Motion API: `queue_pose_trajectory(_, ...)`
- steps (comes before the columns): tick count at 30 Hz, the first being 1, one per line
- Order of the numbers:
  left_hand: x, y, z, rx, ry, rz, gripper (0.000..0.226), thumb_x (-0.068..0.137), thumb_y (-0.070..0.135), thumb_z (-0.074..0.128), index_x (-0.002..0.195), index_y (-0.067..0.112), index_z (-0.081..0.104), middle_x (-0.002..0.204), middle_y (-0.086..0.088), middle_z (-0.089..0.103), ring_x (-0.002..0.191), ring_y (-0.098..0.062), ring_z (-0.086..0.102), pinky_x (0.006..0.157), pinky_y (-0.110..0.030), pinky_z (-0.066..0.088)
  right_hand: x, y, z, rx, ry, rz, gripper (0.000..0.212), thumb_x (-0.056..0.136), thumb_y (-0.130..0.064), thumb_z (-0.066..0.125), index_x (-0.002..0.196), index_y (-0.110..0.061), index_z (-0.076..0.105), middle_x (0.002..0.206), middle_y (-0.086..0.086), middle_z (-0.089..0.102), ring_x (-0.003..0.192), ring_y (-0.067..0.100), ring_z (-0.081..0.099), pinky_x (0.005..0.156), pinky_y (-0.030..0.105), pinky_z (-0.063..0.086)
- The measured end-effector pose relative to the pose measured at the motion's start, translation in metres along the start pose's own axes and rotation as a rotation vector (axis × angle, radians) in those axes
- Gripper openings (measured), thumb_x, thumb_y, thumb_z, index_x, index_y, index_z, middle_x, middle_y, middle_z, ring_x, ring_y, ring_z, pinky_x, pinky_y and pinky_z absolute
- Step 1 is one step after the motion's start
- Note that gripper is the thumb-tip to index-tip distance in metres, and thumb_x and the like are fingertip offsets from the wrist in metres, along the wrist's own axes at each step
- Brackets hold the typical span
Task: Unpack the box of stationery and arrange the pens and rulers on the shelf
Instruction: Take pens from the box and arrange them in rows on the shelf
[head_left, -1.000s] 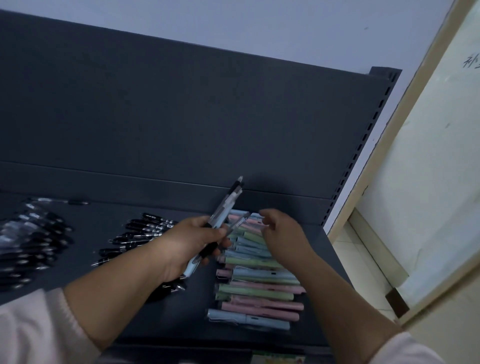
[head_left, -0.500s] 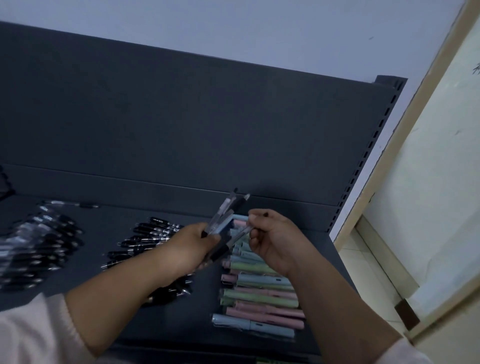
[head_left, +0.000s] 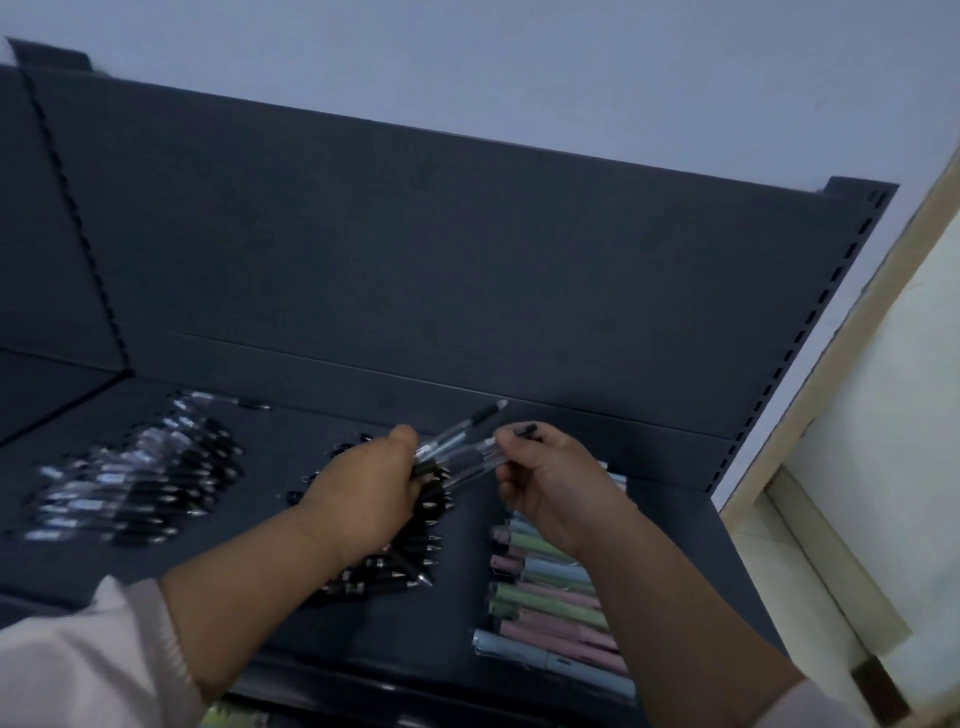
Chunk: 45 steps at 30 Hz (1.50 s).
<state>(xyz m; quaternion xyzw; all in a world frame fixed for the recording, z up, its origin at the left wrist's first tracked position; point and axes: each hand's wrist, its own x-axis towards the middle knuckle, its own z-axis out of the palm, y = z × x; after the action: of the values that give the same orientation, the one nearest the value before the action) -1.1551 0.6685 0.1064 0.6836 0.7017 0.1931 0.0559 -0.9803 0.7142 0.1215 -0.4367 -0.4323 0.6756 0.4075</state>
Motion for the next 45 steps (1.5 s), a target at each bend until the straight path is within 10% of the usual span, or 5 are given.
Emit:
queue_pose_trajectory(14, -0.044, -0.143, -0.054, -1.070, -0.024, -0.589, 0.014, 0.100, 0.018, 0.045, 0.092, 0.013, 0.055, 0.068, -0.003, 0.059, 0.052, -0.013, 0.052, 0.042, -0.020, 0.038, 0.034, 0.014, 0.133, -0.212, -0.128, -0.078, 0.015, 0.086, 0.003, 0.063, 0.079, -0.010, 0.060, 0.062, 0.000, 0.056, 0.053, 0.008, 0.052, 0.049, 0.017, 0.045)
queue_pose_trajectory(27, -0.083, -0.302, -0.116, -1.096, 0.025, -0.696, 0.016, 0.099, 0.023, 0.047, 0.099, 0.014, 0.060, 0.075, -0.005, 0.065, 0.054, -0.013, 0.053, 0.045, -0.020, 0.038, 0.100, 0.063, 0.339, -1.512, -0.217, -0.372, 0.022, 0.082, -0.004, 0.053, 0.065, -0.011, 0.042, 0.063, 0.003, 0.043, 0.062, 0.021, 0.042, 0.046, 0.023, 0.029)
queue_pose_trajectory(36, -0.082, -0.362, -0.112, -0.918, -0.081, -0.615, 0.013, 0.097, 0.020, 0.053, 0.100, 0.024, 0.064, 0.073, -0.003, 0.063, 0.053, -0.012, 0.051, 0.047, -0.019, 0.038, 0.126, 0.112, 0.363, -1.158, -0.214, -0.243, 0.016, 0.091, -0.010, 0.058, 0.105, -0.015, 0.065, 0.106, 0.002, 0.061, 0.082, 0.011, 0.057, 0.065, 0.015, 0.044)
queue_pose_trajectory(41, -0.070, -0.374, -0.110, -0.694, -0.123, -0.469, 0.016, 0.096, 0.027, 0.054, 0.091, 0.033, 0.067, 0.075, -0.005, 0.065, 0.066, -0.019, 0.055, 0.066, -0.032, 0.047, 0.114, 0.103, 0.368, -0.194, -0.175, 0.122, 0.021, 0.099, -0.030, 0.050, 0.096, -0.014, 0.064, 0.082, 0.004, 0.061, 0.063, 0.013, 0.057, 0.057, 0.027, 0.049)
queue_pose_trajectory(45, -0.056, -0.370, -0.110, -0.603, -0.113, -0.387, 0.016, 0.094, 0.027, 0.056, 0.086, 0.035, 0.067, 0.080, -0.002, 0.068, 0.073, -0.015, 0.060, 0.073, -0.032, 0.051, 0.110, 0.099, 0.362, -0.283, -0.217, 0.051, 0.012, 0.093, -0.008, 0.059, 0.083, -0.012, 0.061, 0.076, 0.004, 0.060, 0.061, 0.011, 0.057, 0.056, 0.022, 0.050)
